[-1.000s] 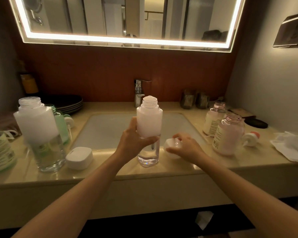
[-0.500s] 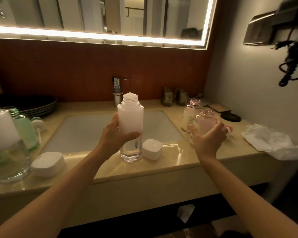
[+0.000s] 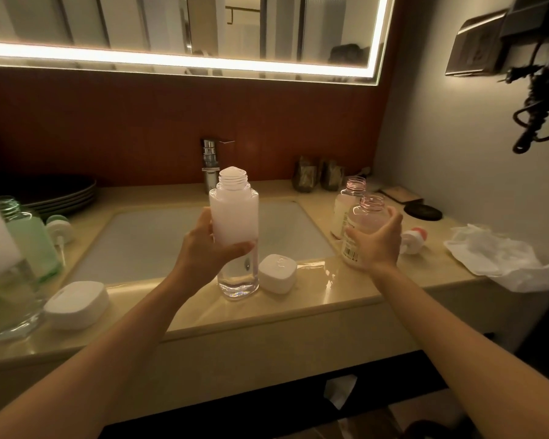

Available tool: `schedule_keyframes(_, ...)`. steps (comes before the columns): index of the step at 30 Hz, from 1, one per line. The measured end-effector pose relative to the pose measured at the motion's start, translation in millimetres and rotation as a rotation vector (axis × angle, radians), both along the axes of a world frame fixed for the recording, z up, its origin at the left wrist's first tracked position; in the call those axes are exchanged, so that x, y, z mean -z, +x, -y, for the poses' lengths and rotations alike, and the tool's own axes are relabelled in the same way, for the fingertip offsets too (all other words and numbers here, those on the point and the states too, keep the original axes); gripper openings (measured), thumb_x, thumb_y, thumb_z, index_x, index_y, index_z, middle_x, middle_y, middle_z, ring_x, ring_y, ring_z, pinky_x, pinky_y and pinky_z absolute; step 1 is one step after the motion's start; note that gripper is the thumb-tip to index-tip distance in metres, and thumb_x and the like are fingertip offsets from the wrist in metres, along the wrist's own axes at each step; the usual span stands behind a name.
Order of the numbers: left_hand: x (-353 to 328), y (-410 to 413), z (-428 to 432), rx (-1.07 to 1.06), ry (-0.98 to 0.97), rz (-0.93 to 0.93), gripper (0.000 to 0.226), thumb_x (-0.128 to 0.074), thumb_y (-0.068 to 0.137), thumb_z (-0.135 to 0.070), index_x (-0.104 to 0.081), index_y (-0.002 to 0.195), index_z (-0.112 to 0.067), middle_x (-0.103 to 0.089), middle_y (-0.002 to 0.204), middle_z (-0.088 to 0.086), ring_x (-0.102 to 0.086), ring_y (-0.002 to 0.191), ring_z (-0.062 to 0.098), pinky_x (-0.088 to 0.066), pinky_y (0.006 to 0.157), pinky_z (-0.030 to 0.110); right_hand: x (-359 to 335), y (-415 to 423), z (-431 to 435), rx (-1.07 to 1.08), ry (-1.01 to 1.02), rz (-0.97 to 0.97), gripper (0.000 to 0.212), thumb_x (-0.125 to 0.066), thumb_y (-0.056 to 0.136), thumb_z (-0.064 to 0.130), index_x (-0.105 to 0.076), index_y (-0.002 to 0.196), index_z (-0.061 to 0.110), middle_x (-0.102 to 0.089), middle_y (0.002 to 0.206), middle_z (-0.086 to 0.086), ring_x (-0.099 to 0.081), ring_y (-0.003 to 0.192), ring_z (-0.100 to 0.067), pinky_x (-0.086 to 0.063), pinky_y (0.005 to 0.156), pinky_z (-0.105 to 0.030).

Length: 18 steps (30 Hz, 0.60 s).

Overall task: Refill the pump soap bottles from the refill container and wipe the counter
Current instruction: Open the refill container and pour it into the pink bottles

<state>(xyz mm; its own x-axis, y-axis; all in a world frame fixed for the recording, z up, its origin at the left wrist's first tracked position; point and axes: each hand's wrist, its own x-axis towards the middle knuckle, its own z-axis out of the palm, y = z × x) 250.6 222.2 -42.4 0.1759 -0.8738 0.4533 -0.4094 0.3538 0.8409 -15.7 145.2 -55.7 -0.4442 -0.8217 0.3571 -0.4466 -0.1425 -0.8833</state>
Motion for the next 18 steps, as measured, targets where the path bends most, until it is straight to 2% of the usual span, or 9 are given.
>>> schedule_keyframes(5, -4, 5, -2, -0.010, -0.004, -0.001, 0.069, -0.083, 0.063, -0.016, -0.044, 0.119, -0.025, -0.058, 0.109, 0.002, -0.058, 0.096, 0.021, -0.048, 0.068, 0.021, -27, 21, -22, -0.088, -0.185, 0.025, 0.085, -0.078, 0.071, 0.025, -0.027, 0.138, 0.018, -0.040, 0.137, -0.007, -0.042, 0.119, -0.018, -0.044, 0.094, -0.031)
schedule_keyframes(8, -7, 17, -6, -0.045, -0.012, 0.025, 0.071, -0.083, 0.063, -0.016, -0.044, 0.123, -0.022, -0.055, 0.108, -0.001, -0.056, 0.097, 0.021, -0.047, 0.068, 0.023, -44, 49, -43, -0.302, -0.266, 0.127, 0.084, -0.076, 0.073, 0.025, -0.024, 0.139, 0.023, -0.041, 0.132, -0.002, -0.046, 0.117, -0.019, -0.048, 0.093, -0.038)
schedule_keyframes(12, -16, 44, -14, -0.123, -0.025, 0.045, 0.074, -0.084, 0.062, -0.019, -0.044, 0.124, -0.017, -0.055, 0.109, -0.002, -0.056, 0.098, 0.022, -0.047, 0.070, 0.027, -42, 95, -65, -0.584, -0.208, 0.154, 0.073, -0.074, 0.075, 0.024, -0.030, 0.133, 0.021, -0.046, 0.129, -0.008, -0.053, 0.112, -0.025, -0.053, 0.087, -0.043)
schedule_keyframes(18, -23, 82, -31, -0.241, -0.029, 0.125, 0.078, -0.086, 0.059, -0.026, -0.043, 0.123, -0.016, -0.055, 0.114, 0.002, -0.055, 0.101, 0.023, -0.051, 0.077, 0.036, -16, 155, -75, -0.698, -0.160, 0.075, 0.070, -0.076, 0.072, 0.026, -0.033, 0.127, 0.026, -0.051, 0.120, 0.000, -0.054, 0.108, -0.019, -0.052, 0.086, -0.037)
